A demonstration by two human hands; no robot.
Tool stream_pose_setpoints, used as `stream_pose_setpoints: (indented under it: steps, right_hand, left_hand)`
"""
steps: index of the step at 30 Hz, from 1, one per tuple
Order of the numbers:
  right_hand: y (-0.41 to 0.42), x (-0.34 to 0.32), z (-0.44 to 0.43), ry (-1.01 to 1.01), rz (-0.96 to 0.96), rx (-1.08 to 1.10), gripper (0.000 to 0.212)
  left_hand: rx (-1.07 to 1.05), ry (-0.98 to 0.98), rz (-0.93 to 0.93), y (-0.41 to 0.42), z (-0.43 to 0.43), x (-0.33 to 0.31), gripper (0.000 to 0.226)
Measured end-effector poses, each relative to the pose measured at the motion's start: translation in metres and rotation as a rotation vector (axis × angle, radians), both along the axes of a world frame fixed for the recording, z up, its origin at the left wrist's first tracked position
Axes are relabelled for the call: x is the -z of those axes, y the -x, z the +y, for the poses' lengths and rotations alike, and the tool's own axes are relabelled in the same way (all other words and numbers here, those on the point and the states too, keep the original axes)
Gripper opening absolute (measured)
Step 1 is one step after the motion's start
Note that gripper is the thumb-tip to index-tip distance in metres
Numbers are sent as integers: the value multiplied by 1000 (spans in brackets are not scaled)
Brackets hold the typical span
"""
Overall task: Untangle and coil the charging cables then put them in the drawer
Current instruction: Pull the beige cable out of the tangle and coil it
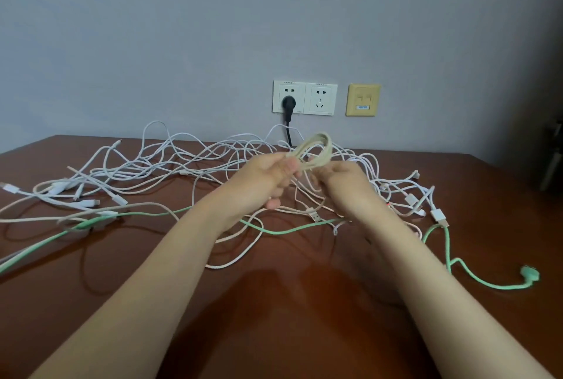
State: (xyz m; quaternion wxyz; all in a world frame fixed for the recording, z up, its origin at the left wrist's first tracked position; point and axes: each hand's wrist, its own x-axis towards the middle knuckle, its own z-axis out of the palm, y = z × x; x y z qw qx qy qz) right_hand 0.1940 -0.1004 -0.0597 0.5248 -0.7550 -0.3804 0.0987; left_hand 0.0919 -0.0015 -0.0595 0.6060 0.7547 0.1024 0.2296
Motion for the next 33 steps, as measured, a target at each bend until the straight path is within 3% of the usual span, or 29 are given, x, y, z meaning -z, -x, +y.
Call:
stream_pose_setpoints:
  steps: [3,5,7,13,15,20,23,28,33]
  right_hand:
    - [12,6,6,96,-408,8,34]
    - [21,12,6,187,-565,-54,23]
    - [27,13,4,267,-684,-68,19]
    - [36,8,-1,329,-1018,-97,24]
    - [34,9,-2,255,-1098,-89,22]
    - [34,3,-4,178,-1031,2,24]
    - [30,1,-7,197,-839,45,24]
    - [19,-2,-2,-60,-502,56,23]
    - [16,-4,-3,-99,-401,36,35]
  left_hand:
    - [-247,-169,3,-4,9,0,31]
    - [-423,-434,62,-7,10,4,27]
    - [-521,-546,109,-6,8,8,22]
    - [-498,-406,91,-7,4,10,10]
    - [-475,-394,70,-7,5,11,6]
    - [-384,-371,3,-6,4,7,22]
    - [-312,-344,-28,-6,2,8,23]
    - [-208,-339,-19,-6,3,11,22]
    - [-112,-217,-91,-1,-2,6,23]
